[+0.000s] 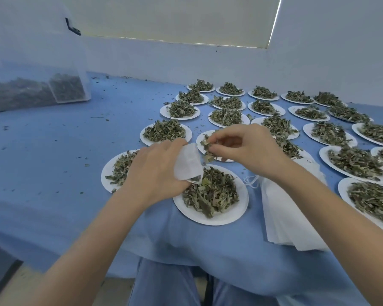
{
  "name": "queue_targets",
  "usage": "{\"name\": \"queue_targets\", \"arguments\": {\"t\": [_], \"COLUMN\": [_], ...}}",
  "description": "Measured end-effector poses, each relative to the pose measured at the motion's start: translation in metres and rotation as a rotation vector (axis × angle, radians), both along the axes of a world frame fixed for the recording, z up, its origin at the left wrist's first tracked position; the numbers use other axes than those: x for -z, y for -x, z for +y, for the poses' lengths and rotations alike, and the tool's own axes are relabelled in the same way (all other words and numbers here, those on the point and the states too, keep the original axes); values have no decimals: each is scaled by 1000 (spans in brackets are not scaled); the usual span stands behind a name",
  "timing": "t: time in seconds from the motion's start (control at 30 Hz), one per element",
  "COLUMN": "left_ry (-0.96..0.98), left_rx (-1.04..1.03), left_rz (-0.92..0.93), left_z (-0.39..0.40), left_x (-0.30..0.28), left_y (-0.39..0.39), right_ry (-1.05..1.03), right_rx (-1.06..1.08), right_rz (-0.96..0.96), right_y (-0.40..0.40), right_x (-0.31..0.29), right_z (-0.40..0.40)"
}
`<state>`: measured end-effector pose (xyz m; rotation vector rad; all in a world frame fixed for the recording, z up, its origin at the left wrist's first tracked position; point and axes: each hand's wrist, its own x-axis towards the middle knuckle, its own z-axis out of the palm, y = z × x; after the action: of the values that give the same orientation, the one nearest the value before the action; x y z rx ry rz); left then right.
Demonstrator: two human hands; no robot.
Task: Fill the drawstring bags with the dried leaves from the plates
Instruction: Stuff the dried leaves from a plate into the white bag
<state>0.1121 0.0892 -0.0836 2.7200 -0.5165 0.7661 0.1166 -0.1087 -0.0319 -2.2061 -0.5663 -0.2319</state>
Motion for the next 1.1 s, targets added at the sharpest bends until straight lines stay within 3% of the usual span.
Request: {"name": "queue_targets", "arguments": {"t": [0.27,0.4,0.53,0.67,0.8,0.97,1.1], "left_ry": [169,168,50,170,144,70,-25], "left_rx": [-68,-51,-32,96,102,-3,-78], "left_rz": [-67,-50,-65,-169,-165,-45,11], "left_z": [-15,-17,-17,-20,-16,-1,10], "left_x": [-2,-5,-8,-7,-8,-6,-4], "left_y": [3,0,-2,1,3,2,2], "right_ry": [-121,-36,-28,58,188,10,505], "right_rx": [114,23,-88,-156,-246,-156,-69], "right_rz": [-93,-27,42,4,58,123,64], "right_y": [9,9,5,1,-3,-7,-12], "right_x": [15,10,4,6,2,3,14], "right_z": [21,18,17,24,22,6,-5]}}
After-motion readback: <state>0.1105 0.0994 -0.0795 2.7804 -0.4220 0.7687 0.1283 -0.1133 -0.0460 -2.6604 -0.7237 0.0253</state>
